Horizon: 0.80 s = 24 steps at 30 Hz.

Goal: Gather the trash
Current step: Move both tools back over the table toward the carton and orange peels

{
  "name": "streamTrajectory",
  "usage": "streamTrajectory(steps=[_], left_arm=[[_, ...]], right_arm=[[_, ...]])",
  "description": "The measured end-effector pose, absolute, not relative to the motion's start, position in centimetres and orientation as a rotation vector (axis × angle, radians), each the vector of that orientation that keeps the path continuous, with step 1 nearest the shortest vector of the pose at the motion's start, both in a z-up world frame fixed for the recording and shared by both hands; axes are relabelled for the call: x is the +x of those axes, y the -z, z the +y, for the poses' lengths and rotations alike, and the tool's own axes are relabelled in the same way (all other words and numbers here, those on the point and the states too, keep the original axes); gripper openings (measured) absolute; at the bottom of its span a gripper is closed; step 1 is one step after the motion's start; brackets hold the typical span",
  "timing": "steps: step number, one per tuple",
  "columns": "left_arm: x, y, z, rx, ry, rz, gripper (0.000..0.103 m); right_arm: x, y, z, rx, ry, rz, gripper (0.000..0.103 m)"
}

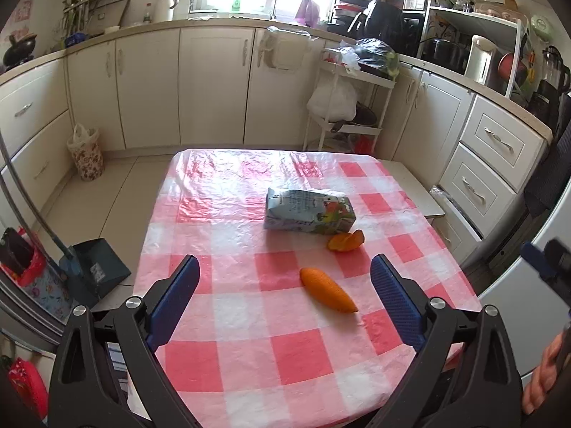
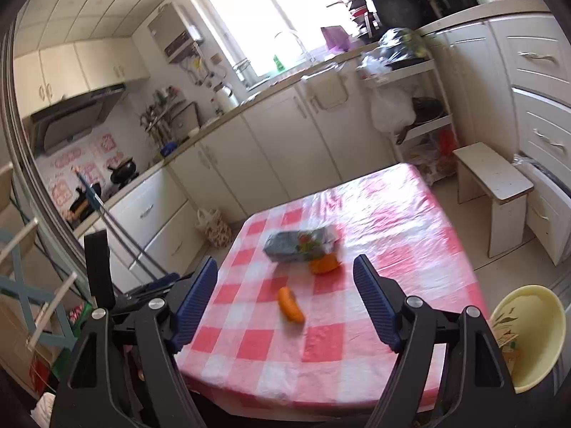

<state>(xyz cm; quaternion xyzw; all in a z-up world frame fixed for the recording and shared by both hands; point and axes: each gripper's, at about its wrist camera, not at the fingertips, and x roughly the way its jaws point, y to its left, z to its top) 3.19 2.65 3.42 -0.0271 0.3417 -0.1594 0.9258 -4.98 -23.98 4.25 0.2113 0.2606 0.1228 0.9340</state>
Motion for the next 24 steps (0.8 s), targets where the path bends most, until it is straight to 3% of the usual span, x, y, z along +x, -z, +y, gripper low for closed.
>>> streamTrajectory(steps=[24], left_arm=[[2.9,-2.1,4.8,-0.075,0.316,0.751,0.093]], right_arm=[[-4.0,-3.3,-20.7,0.374,-0.232,0.606,0.083]])
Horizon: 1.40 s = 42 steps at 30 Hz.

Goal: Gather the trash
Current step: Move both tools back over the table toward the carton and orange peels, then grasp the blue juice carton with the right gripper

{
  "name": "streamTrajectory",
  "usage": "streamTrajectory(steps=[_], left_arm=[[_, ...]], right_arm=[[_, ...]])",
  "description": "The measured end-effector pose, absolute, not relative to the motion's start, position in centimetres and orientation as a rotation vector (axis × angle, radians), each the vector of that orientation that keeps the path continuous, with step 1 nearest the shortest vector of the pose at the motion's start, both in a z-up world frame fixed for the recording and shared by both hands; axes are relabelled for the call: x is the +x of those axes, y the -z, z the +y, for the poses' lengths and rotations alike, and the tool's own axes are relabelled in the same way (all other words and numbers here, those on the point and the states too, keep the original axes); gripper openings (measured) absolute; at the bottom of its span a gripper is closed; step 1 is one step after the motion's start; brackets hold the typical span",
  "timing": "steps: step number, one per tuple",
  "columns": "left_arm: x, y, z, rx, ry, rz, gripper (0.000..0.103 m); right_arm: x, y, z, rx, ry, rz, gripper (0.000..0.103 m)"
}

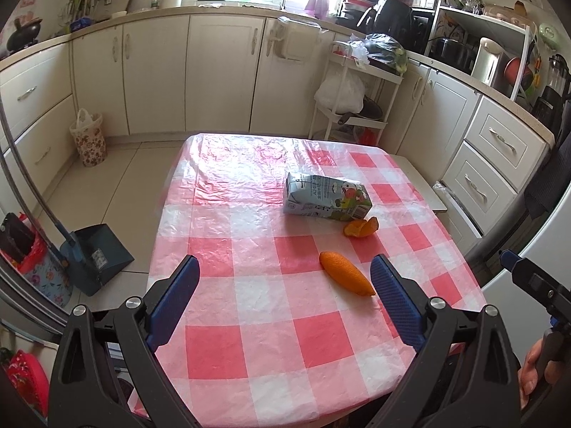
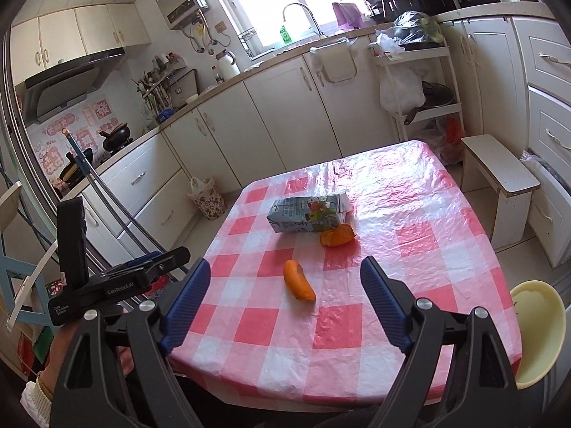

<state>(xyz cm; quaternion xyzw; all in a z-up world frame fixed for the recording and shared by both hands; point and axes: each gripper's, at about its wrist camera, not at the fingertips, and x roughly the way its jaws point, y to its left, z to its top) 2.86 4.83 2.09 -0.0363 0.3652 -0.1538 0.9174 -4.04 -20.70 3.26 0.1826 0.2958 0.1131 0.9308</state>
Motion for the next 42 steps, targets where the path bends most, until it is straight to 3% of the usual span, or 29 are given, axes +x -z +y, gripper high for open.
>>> streamTrajectory(steps=[42], left_arm=[[3.3,-0.1,6.1,-0.080,0.304,0.852,0.093]], right_arm=[[-3.5,-3.0,-19.5,0.325,-0.226,0.656,0.084]])
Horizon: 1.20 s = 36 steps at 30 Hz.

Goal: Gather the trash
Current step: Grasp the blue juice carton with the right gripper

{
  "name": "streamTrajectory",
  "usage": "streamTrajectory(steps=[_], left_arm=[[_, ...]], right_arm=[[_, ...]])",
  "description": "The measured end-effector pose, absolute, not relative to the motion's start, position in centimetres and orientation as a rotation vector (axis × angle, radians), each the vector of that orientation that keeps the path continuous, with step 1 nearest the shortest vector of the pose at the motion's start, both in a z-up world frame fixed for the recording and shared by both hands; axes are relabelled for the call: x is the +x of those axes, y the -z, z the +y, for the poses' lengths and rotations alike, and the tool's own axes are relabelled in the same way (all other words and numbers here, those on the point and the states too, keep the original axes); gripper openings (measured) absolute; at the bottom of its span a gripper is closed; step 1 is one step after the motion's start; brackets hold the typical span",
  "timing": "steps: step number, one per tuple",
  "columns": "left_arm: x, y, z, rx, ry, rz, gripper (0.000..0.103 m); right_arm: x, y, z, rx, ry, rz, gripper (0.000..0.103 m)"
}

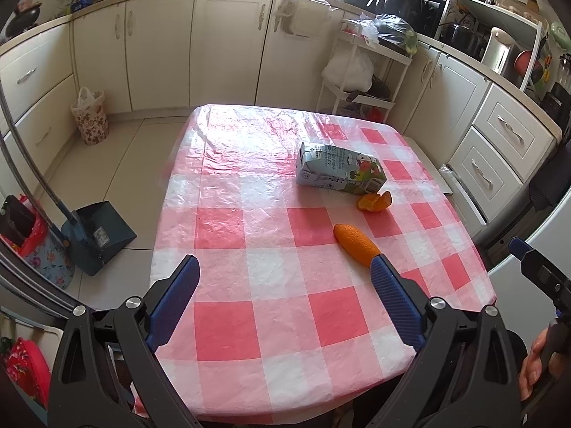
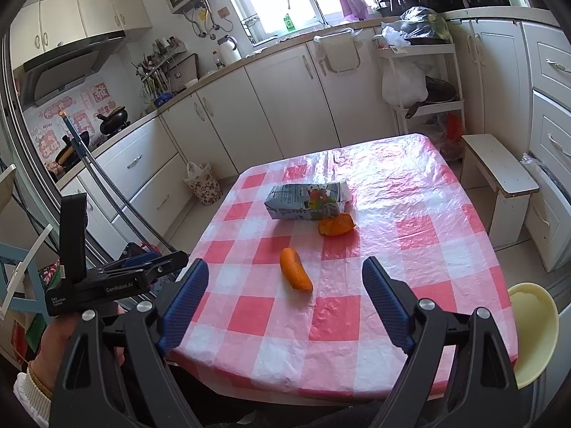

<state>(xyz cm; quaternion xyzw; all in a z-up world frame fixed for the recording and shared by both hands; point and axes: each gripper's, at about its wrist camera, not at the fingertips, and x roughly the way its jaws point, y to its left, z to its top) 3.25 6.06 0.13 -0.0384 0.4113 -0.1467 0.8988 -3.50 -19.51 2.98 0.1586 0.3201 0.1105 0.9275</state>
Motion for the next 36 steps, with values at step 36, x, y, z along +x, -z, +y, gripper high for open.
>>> streamTrajectory(steps=[36], left_arm=[[2.9,0.3,10.6,-0.141,0.257,0.876,0.093]], right_arm=[[13.9,-0.8,-7.8,-0.512,-0.435,0.905,0.088]])
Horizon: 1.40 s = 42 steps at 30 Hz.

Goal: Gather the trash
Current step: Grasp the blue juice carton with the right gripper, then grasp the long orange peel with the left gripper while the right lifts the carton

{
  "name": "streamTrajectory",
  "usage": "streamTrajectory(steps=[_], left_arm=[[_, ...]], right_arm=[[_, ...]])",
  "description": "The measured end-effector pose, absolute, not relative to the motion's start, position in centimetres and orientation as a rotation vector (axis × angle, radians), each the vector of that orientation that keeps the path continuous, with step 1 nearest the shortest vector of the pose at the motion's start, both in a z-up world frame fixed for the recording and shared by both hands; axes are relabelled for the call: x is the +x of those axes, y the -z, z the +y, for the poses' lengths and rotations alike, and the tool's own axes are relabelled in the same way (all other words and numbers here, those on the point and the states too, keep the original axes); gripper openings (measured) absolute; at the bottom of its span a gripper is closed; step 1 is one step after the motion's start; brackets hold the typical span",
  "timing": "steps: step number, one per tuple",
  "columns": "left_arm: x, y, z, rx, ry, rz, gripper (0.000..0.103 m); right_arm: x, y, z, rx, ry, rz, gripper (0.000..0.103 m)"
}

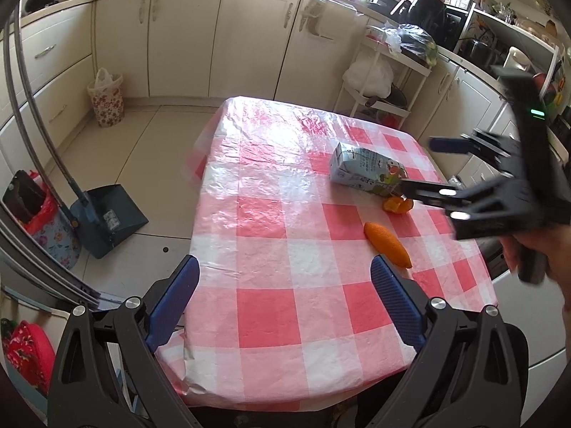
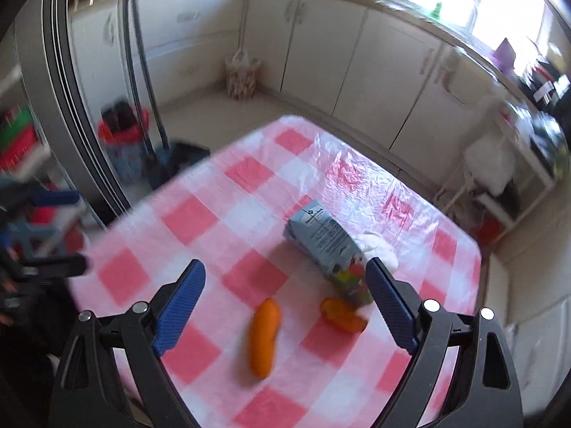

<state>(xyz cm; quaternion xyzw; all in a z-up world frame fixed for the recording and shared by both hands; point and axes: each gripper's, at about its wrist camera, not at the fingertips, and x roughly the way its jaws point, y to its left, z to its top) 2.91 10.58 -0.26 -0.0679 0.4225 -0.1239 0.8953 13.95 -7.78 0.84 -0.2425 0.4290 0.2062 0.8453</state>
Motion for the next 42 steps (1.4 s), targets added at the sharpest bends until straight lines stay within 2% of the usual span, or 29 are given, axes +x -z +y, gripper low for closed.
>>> streamTrajectory(steps=[5,7,12,14,20,22,24,27,29,30,32,36,38,39,41,42], left_arm=[[3.4,0.6,9.5,-0.111,0.272,0.897,0.093],[3.6,0.8,9.1,-0.097,0.279,0.905,0.093],[4.2,1.2,7.9,-0.070,0.299,0.928,0.093],[4.5,1.5,7.1,-0.068,0.322,0.945,0.093],[5.5,2.6,4.0,-0.183,0.465,1.008,0.093],[6.1,2.9,2.7,-0.201,0.474,1.018,0.093],[6.9,3.3,0.8,-0.183,0.462,1.031,0.093],[7.6,4.1,-1.5,-0.144,0.440,1.052,0.093],[8.4,5.0,-2.8,-0.116,0.407,1.076,0.087],[8.8,5.3,-3.2,-0.111,0.393,1.080,0.085],[9.4,5.9,-3.8,-0.110,0.371,1.083,0.078],[9.7,6.9,-4.8,-0.105,0.381,1.099,0.065],[9.7,7.3,-5.3,-0.090,0.392,1.104,0.056],[9.7,7.5,-5.5,-0.085,0.398,1.108,0.053],[9.5,7.5,-5.8,-0.072,0.413,1.101,0.042],[9.7,7.7,-5.7,-0.074,0.421,1.104,0.040]], right_arm=[[18.5,3.8,-7.2,-0.640,-0.394,0.998,0.088],[19.5,4.6,-7.3,-0.646,-0.400,1.012,0.083],[19.5,5.9,-7.3,-0.664,-0.431,1.015,0.042],[19.3,4.9,-8.2,-0.602,-0.444,0.988,0.037],[17.2,-2.3,-13.5,-0.247,-0.460,0.813,0.036],[15.4,-4.5,-15.6,-0.133,-0.467,0.758,0.033],[13.3,-5.9,-17.5,-0.040,-0.470,0.718,0.024],[10.6,-7.0,-20.6,0.054,-0.459,0.674,0.020],[9.5,-6.8,-22.3,0.095,-0.432,0.670,0.015],[9.5,-6.3,-22.8,0.102,-0.420,0.677,0.009],[9.3,-5.1,-23.8,0.127,-0.406,0.713,0.005],[9.2,-2.6,-25.0,0.144,-0.400,0.793,0.005],[9.4,-1.3,-25.8,0.157,-0.376,0.825,0.005],[9.2,-0.8,-26.1,0.160,-0.367,0.844,0.008],[9.1,0.1,-27.1,0.172,-0.349,0.869,0.035],[9.4,0.6,-27.7,0.196,-0.345,0.890,0.053]])
